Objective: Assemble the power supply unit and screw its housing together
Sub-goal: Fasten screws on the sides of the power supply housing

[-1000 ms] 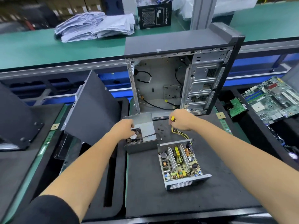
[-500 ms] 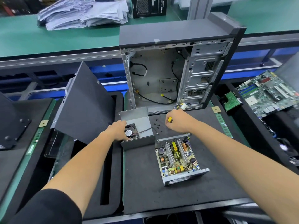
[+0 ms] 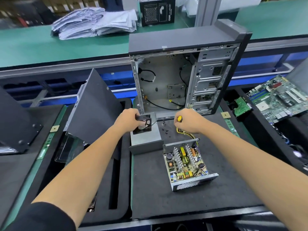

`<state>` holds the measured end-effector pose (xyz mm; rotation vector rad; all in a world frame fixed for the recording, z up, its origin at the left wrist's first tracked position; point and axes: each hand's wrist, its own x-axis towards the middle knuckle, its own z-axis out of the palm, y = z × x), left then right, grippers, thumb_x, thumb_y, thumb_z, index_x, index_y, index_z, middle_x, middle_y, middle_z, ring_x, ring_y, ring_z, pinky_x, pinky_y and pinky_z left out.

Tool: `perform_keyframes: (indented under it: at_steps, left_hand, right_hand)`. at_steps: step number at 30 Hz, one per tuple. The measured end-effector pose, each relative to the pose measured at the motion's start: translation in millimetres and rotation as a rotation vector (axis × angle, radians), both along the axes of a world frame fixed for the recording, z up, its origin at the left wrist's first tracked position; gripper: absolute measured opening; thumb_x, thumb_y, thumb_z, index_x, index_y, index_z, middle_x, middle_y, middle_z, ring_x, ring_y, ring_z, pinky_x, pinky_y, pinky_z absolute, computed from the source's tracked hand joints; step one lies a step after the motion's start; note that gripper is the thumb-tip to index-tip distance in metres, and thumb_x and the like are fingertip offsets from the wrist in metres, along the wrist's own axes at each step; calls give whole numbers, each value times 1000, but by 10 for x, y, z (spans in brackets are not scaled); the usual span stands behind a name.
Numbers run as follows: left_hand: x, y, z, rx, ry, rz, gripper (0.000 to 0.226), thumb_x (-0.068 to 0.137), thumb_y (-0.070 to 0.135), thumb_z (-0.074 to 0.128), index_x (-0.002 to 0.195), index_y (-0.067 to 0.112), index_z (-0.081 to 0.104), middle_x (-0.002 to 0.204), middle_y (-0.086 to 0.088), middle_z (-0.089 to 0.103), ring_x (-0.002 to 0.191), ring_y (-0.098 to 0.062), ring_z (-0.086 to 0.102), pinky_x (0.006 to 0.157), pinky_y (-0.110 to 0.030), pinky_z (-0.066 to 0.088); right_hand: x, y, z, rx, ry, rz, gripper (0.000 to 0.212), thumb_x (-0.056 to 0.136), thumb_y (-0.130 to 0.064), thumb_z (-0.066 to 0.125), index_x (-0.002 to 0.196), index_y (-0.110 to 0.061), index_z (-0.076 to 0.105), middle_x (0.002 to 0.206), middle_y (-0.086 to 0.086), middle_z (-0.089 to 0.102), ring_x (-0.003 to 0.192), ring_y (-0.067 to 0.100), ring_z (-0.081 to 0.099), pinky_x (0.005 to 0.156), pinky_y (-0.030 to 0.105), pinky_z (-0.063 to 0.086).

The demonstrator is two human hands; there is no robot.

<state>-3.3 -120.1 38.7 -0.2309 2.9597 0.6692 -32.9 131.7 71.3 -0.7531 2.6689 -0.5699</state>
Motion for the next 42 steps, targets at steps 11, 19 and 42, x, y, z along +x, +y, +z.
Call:
perform_keyframes:
  at_steps: [11,19,42]
  left_hand:
    - [29,527,743,386,66,-277,16,78,26,78,89,23,67,81,0,69,71,-5,60,71,-23,50]
    - [47,754,591,588,22,-296,13,85,23,72,97,20,68,89,-4,70,78,-9,61,76,-24,50]
    - [210,738,449,727,-147,-335,14,91,10,64,102,13,72,90,-11,72,78,-11,64,73,-24,56]
  right_hand:
    - [-5,121,454,-308,-57,-17,34,83,-35,72,112,-19,65,99,-6,64,88,10,60,77,23,46]
    - [86,438,430,-271,-300,-34,23,85,-19,72,73,-9,55,65,4,56,43,9,43,43,17,35]
    - [97,662,363,-317,-184,-104,22,94,-29,59,112,-20,65,87,-14,57,52,4,50,47,13,38]
